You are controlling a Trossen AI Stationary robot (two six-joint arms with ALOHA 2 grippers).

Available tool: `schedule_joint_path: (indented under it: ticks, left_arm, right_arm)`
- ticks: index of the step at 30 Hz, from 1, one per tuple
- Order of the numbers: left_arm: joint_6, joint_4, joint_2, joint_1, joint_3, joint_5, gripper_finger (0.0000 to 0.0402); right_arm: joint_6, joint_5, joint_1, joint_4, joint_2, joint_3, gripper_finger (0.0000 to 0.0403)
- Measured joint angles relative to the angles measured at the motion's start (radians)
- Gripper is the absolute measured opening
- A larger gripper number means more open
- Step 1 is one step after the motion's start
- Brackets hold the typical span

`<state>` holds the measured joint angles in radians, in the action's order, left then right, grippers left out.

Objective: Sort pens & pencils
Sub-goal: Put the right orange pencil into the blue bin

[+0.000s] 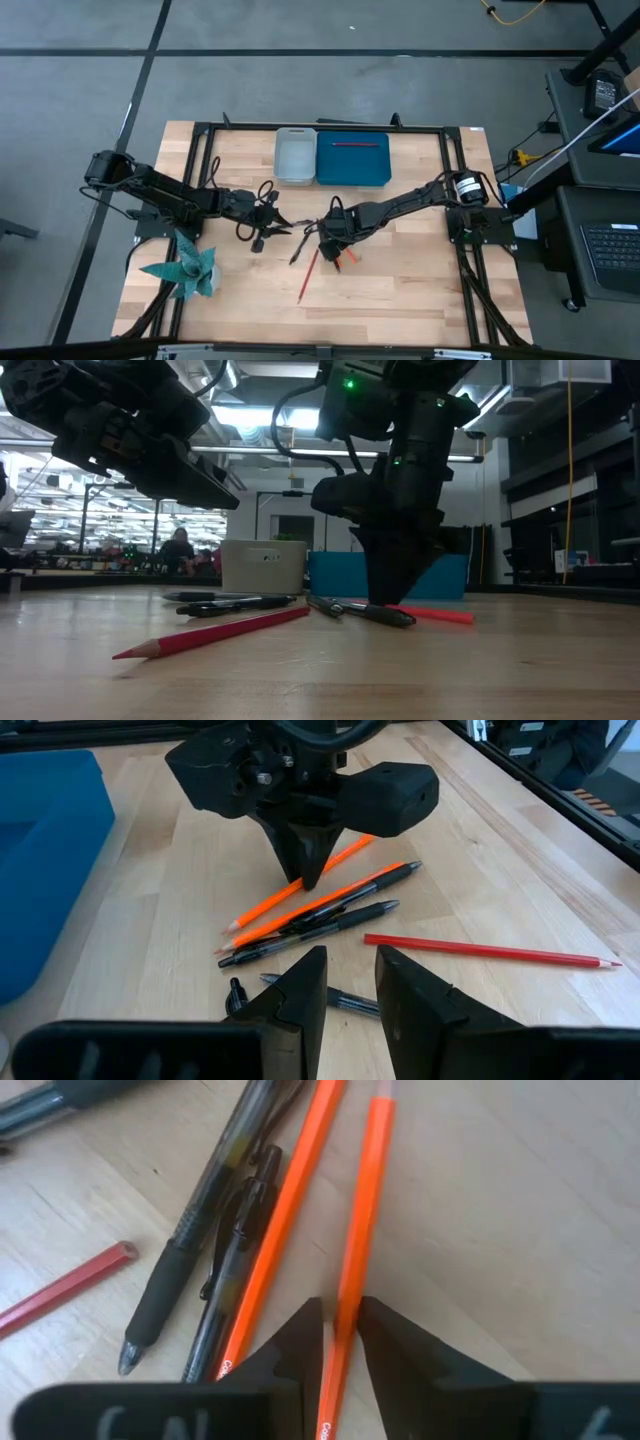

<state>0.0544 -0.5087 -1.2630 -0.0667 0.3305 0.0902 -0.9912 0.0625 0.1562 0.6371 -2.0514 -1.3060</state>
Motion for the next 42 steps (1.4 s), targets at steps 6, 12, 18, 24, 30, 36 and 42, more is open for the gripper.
schedule_joint_path:
  ticks: [6, 12, 18, 24, 30, 36, 42]
  left_arm:
    - [0.0, 0.0, 0.0, 0.0, 0.0, 0.0, 0.0082]
    - [0.0, 0.0, 0.0, 0.0, 0.0, 0.0, 0.0082]
    - [0.0, 0.0, 0.0, 0.0, 0.0, 0.0, 0.0082]
    - [0.0, 0.0, 0.0, 0.0, 0.0, 0.0, 0.0082]
    - [0.0, 0.0, 0.0, 0.0, 0.0, 0.0, 0.0082]
    - [0.0, 0.0, 0.0, 0.0, 0.0, 0.0, 0.0082]
    - [0.0, 0.0, 0.0, 0.0, 0.0, 0.0, 0.0082]
  right_arm:
    - [0.005, 0.0, 0.0, 0.0, -0.007, -0.002, 0.0081]
    - [0.012, -0.005, 0.0, 0.003, -0.018, -0.006, 0.008]
    - [0.028, -0.004, 0.0, 0.003, -0.018, -0.006, 0.008]
    - [0.032, -0.004, 0.0, 0.004, -0.018, -0.006, 0.0078]
    - [0.055, -0.004, 0.0, 0.008, -0.018, -0.006, 0.0044]
    - [0.058, -0.002, 0.0, 0.005, -0.018, -0.006, 0.0034]
    - [0.058, -0.002, 0.0, 0.003, -0.018, -0.006, 0.004]
